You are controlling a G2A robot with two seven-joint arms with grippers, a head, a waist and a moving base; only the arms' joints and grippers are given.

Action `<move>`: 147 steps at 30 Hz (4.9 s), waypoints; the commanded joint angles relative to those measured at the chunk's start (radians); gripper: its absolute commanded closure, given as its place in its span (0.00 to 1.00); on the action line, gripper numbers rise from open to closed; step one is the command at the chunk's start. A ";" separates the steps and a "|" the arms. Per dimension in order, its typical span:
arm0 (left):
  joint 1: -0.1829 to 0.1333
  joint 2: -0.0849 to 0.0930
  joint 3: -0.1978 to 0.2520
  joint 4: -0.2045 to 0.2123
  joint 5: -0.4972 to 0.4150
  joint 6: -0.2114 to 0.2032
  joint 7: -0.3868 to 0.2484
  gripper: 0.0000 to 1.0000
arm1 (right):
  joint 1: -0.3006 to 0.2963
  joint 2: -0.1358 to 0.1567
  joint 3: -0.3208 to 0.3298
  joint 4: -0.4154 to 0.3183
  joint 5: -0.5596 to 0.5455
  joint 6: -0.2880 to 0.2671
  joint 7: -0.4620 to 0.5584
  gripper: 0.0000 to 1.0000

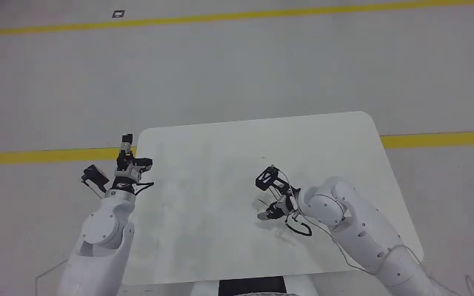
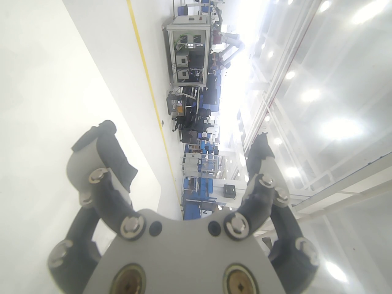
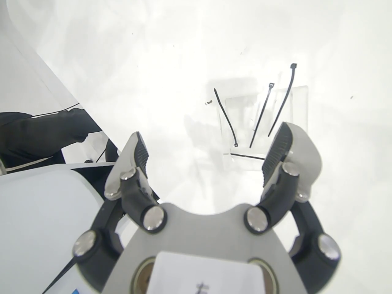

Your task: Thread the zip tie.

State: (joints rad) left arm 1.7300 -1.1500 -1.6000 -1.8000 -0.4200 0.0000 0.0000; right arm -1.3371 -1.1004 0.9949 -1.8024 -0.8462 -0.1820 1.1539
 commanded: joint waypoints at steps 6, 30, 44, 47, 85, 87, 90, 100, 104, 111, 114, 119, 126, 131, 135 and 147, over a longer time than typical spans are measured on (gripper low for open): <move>0.000 0.000 0.000 0.000 0.000 0.000 0.000 0.00 | -0.001 0.000 -0.007 -0.002 -0.019 0.009 -0.014 0.00; 0.000 0.000 0.000 0.000 0.000 0.000 0.000 0.00 | 0.027 -0.012 -0.077 -0.015 -0.100 0.118 0.024 0.00; 0.000 0.000 0.000 0.000 0.000 0.000 0.000 0.00 | 0.018 -0.010 -0.076 -0.013 -0.116 0.100 -0.018 0.00; 0.000 0.000 0.000 0.000 0.000 0.000 0.000 0.00 | 0.016 -0.009 -0.075 -0.014 -0.122 0.100 -0.019 0.52; 0.000 0.000 0.000 0.000 0.000 0.000 0.000 0.00 | 0.028 -0.029 -0.106 0.068 -0.228 0.223 -0.083 0.96; 0.000 0.000 0.000 0.000 0.000 0.000 0.000 0.00 | 0.031 -0.031 -0.106 0.076 -0.230 0.230 -0.091 0.95; 0.000 0.000 0.000 0.000 0.000 0.000 0.000 0.00 | 0.034 -0.034 -0.106 0.083 -0.236 0.238 -0.102 0.95; 0.000 0.000 0.000 0.000 0.000 0.000 0.000 0.00 | 0.040 -0.043 -0.109 0.102 -0.248 0.247 -0.119 0.87; 0.000 0.000 0.000 0.000 0.000 0.000 0.000 0.00 | 0.043 -0.046 -0.111 0.110 -0.245 0.246 -0.120 0.87; 0.000 0.000 0.000 0.000 0.000 0.000 0.000 0.00 | 0.045 -0.050 -0.109 0.117 -0.245 0.241 -0.119 0.87; 0.000 0.000 0.000 0.000 0.000 0.000 0.000 0.00 | 0.044 -0.051 -0.109 0.117 -0.250 0.236 -0.109 0.86; 0.000 0.000 0.000 0.000 0.000 0.000 0.000 0.00 | 0.039 -0.052 -0.104 0.102 -0.271 0.244 -0.100 0.84; 0.000 0.000 0.000 0.000 0.000 0.000 0.000 0.00 | 0.019 -0.050 -0.100 0.058 -0.349 0.276 -0.089 0.80; 0.000 0.000 0.000 0.000 0.000 0.000 0.000 0.00 | 0.024 -0.058 -0.123 0.073 -0.385 0.287 -0.075 0.78; 0.000 0.000 0.000 0.000 0.000 0.000 0.000 0.00 | 0.035 -0.067 -0.138 0.095 -0.387 0.294 -0.073 0.78; 0.000 0.000 0.000 0.000 0.000 0.000 0.000 0.00 | 0.059 -0.088 -0.150 0.139 -0.387 0.314 -0.095 0.76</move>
State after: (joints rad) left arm 1.7300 -1.1500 -1.6000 -1.8000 -0.4200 0.0000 0.0000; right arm -1.2792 -1.1865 0.8447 -1.6661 -1.2309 0.1295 1.0601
